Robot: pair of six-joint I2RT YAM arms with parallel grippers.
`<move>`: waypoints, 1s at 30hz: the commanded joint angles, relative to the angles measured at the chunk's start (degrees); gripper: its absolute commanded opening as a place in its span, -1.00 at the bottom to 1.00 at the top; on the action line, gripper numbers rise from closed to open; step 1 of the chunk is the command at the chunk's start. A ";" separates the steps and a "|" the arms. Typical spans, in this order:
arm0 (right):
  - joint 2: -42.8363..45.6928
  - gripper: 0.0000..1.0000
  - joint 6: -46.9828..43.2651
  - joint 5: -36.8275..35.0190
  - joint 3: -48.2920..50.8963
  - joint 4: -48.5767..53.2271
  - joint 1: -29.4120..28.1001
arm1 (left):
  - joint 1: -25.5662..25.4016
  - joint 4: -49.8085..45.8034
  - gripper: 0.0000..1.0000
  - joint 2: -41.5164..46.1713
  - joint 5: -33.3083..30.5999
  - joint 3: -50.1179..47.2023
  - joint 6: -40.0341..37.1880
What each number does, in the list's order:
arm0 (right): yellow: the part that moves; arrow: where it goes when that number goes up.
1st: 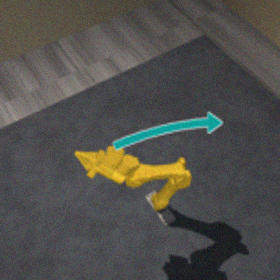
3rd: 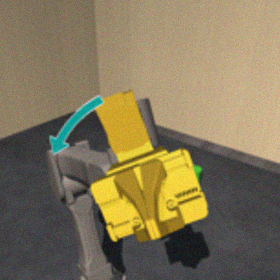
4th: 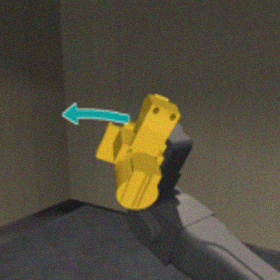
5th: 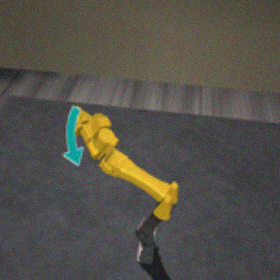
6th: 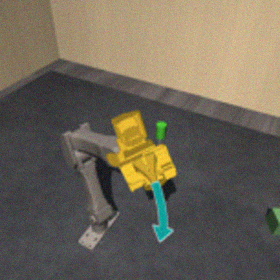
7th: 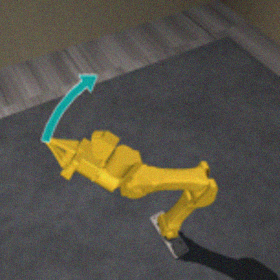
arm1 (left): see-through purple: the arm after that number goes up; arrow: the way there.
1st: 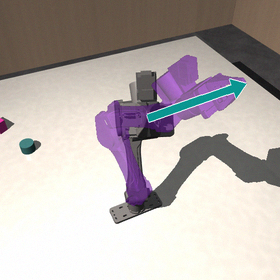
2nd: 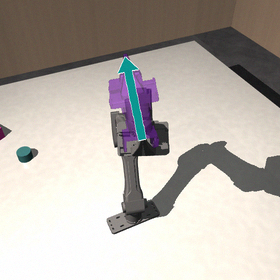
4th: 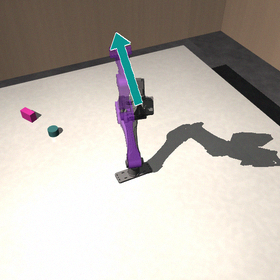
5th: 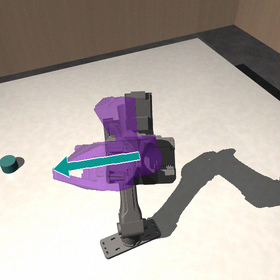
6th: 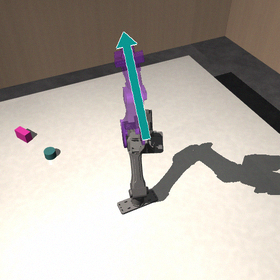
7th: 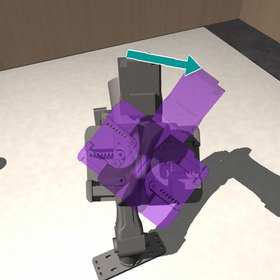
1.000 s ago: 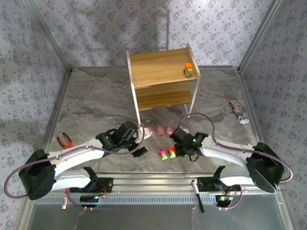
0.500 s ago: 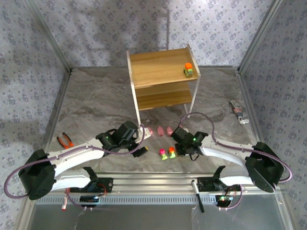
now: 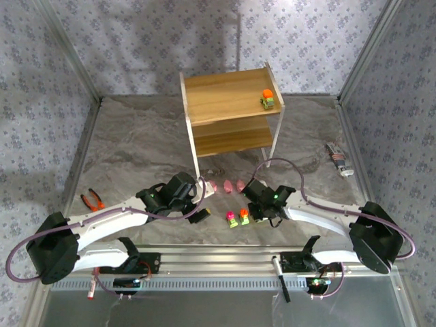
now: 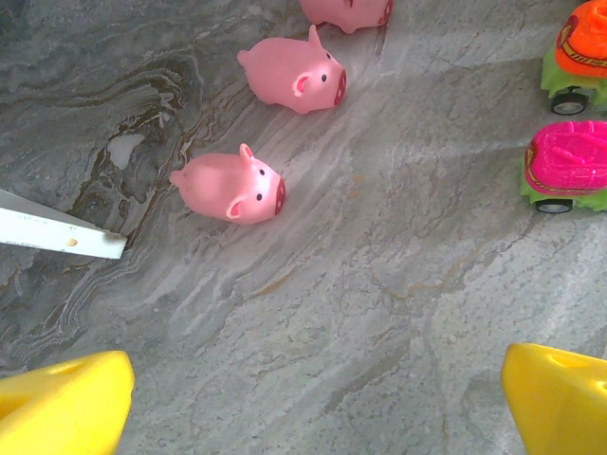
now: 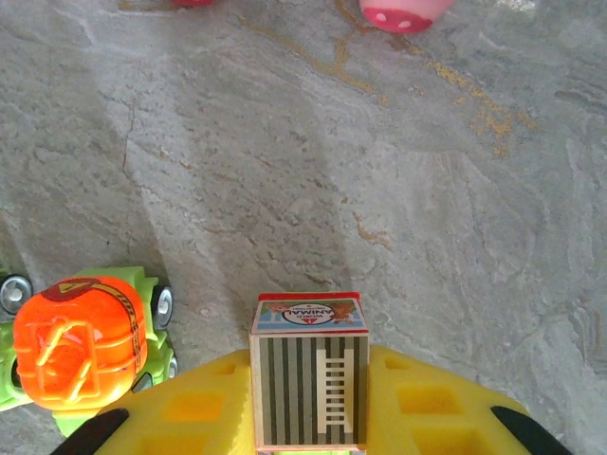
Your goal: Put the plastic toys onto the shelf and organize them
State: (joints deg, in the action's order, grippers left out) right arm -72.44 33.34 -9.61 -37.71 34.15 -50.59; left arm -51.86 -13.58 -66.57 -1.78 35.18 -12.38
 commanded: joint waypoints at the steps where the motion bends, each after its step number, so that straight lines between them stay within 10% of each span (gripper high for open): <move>1: -0.01 -0.50 -0.39 -0.91 -1.47 2.41 0.05 | 0.00 -0.75 0.99 -0.39 0.71 0.94 0.69; 30: 4.01 -0.51 2.26 -9.65 -19.97 19.43 -5.39 | -0.30 -0.48 0.99 0.31 0.97 0.51 0.40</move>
State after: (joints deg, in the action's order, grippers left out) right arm -68.14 34.26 -16.38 -54.57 49.06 -55.13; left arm -51.86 -13.56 -66.54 -1.78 35.18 -12.38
